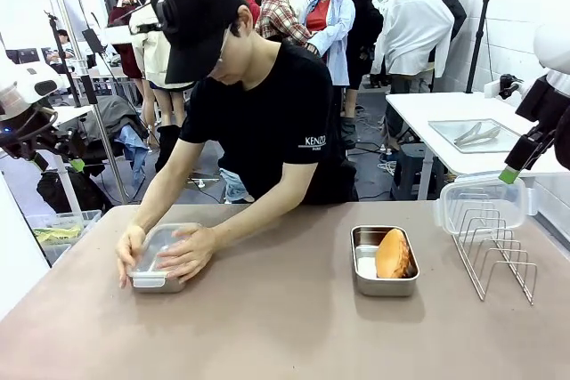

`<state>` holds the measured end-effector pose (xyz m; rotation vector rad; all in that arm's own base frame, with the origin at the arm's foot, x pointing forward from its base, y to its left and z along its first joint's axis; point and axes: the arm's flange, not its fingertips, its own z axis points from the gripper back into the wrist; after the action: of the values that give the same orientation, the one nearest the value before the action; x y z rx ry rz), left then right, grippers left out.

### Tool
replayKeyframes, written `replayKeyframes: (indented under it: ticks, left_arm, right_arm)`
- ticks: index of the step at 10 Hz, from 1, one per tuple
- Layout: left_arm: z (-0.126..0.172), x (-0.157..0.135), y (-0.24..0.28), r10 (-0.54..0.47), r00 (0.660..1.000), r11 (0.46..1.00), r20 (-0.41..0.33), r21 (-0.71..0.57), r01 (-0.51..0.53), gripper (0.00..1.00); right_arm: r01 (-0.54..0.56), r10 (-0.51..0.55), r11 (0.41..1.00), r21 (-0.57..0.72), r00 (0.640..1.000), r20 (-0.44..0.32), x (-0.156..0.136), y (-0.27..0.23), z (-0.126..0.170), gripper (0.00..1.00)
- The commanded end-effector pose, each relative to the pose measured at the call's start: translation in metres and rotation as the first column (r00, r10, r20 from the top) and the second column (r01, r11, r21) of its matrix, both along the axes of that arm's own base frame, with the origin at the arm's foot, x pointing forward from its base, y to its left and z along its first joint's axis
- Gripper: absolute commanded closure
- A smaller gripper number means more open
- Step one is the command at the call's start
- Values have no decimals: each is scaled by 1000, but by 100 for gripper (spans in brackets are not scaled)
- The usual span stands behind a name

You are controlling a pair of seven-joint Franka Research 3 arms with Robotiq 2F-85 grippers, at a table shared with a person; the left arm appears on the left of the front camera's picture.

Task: Place the bread in airtight containers.
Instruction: Pick up one Airtight Container lid and hand it to the human.

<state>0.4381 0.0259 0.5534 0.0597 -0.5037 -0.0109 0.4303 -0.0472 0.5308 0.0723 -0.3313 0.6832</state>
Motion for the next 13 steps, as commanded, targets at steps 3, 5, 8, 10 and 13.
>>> replayKeyframes:
  ticks: [3, 5, 8, 10, 13]
  left_arm:
    - [1, -1, 0, 19, 1000, 1000, 3, -3, -19, 26]
    - [1, -1, 0, 19, 1000, 1000, 3, -3, -19, 26]
    - [1, -1, 0, 19, 1000, 1000, 3, -3, -19, 26]
    - [1, -1, 0, 19, 1000, 1000, 3, -3, -19, 26]
    - [1, -1, 0, 19, 1000, 1000, 3, -3, -19, 26]
  right_arm:
    - [6, -6, 1000, -20, 1000, -19, 2, 0, 4, 22]
    - [6, -6, 1000, -20, 1000, -19, 2, 0, 4, 22]
    - [6, -6, 1000, -20, 1000, -19, 2, 0, 4, 22]
    - [6, -6, 1000, -20, 1000, -19, 2, 0, 4, 22]
    - [6, -6, 1000, -20, 1000, -19, 2, 0, 4, 22]
